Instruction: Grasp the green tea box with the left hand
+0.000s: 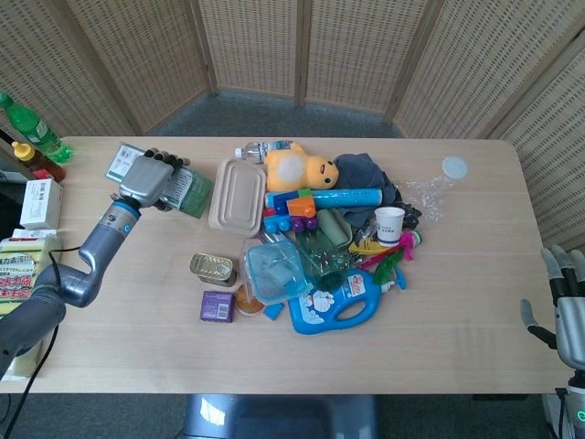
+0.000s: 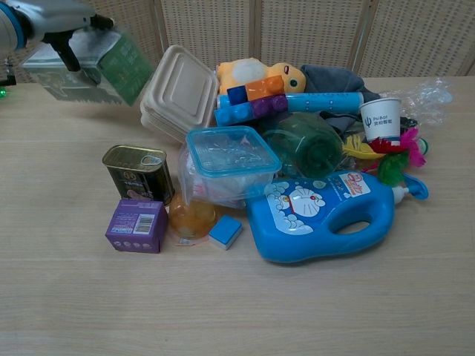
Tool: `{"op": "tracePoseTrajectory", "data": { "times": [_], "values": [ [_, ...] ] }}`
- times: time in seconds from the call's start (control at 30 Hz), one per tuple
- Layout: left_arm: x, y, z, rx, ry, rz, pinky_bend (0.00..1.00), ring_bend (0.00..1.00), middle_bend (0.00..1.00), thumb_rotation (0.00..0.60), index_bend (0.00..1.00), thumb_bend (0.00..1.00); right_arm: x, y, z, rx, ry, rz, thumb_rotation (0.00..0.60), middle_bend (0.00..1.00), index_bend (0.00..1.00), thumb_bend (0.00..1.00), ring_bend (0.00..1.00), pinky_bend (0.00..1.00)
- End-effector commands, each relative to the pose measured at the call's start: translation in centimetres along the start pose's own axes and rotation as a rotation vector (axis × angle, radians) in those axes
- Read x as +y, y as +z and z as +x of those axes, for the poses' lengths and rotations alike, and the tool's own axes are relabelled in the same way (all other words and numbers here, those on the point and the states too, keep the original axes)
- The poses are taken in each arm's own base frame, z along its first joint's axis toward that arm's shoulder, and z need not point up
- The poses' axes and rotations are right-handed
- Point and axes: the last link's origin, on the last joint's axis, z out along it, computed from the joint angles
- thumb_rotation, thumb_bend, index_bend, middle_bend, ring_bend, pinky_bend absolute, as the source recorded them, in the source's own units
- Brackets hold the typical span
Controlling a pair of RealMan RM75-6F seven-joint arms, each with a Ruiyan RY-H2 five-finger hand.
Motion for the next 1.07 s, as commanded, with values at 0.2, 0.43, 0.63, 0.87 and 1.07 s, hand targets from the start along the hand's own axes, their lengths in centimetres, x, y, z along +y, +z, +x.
{"op": "tracePoseTrajectory", "data": {
  "times": [0.2, 0.43, 0.63, 0.87, 1.07],
  "values": [
    [-1.2, -1.7, 7.7, 0.145, -0.068, -0.004, 0.64, 0.76, 0.54, 0.600, 0.58, 0.25, 0.1, -0.1, -0.3, -0.002, 0.017, 0.002, 0.494, 0.00, 0.02, 0.42, 0.00, 0.00],
    [-1.3, -4.0, 12.0, 0.214, -0.102, -0.009, 0.63, 0.75, 0.54, 0.600, 0.58, 0.24, -0.2, 0.1, -0.6, -0.003, 0.030, 0.020, 0.492, 0.00, 0.02, 0.42, 0.00, 0.00],
    [-0.9, -5.3, 16.0, 0.270, -0.132, -0.021, 0.63, 0.75, 0.54, 0.600, 0.57, 0.24, -0.3, 0.1, -0.7, 0.000, 0.038, 0.029, 0.492, 0.00, 0.02, 0.42, 0.00, 0.00],
    [-0.8, -6.7, 19.4, 0.317, -0.137, -0.017, 0.63, 0.75, 0.53, 0.600, 0.57, 0.23, -0.3, 0.0, -0.9, -0.001, 0.046, 0.028, 0.493, 0.00, 0.02, 0.42, 0.00, 0.00],
    [-0.8, -7.3, 20.1, 0.322, -0.136, -0.010, 0.62, 0.74, 0.52, 0.600, 0.57, 0.23, -0.3, 0.1, -0.8, 0.002, 0.048, 0.032, 0.492, 0.00, 0.02, 0.42, 0.00, 0.00]
  ]
}}
